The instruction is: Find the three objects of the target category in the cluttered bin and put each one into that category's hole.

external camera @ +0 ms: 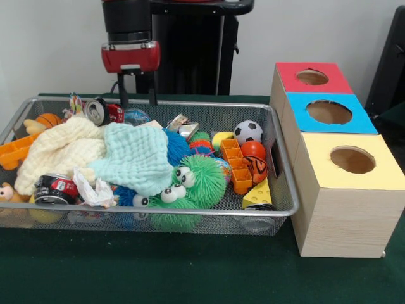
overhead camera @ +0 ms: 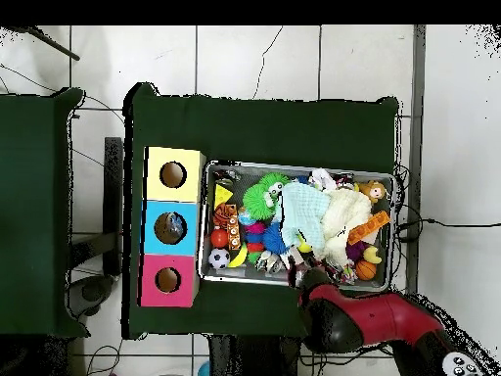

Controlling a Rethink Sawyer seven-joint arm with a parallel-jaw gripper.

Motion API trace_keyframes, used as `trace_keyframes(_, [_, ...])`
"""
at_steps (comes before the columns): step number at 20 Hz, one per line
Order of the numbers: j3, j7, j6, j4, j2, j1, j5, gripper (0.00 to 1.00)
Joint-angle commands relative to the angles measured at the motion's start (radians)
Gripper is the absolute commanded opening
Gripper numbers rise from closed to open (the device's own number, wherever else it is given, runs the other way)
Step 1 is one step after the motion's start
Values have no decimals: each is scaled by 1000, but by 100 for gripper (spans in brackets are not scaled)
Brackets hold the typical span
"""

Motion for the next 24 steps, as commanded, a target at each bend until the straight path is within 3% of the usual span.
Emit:
trace_keyframes(1, [78,-49,13,14,23,-57,-76,100])
trace_keyframes(7, [40,-21,-5,-7,27,-19,-99,100])
trace_keyframes(16, [-104,62,-96,-47,48,119,-118,100])
trace_keyframes(24, [-139,49,-170,-76,96,131,-127,100])
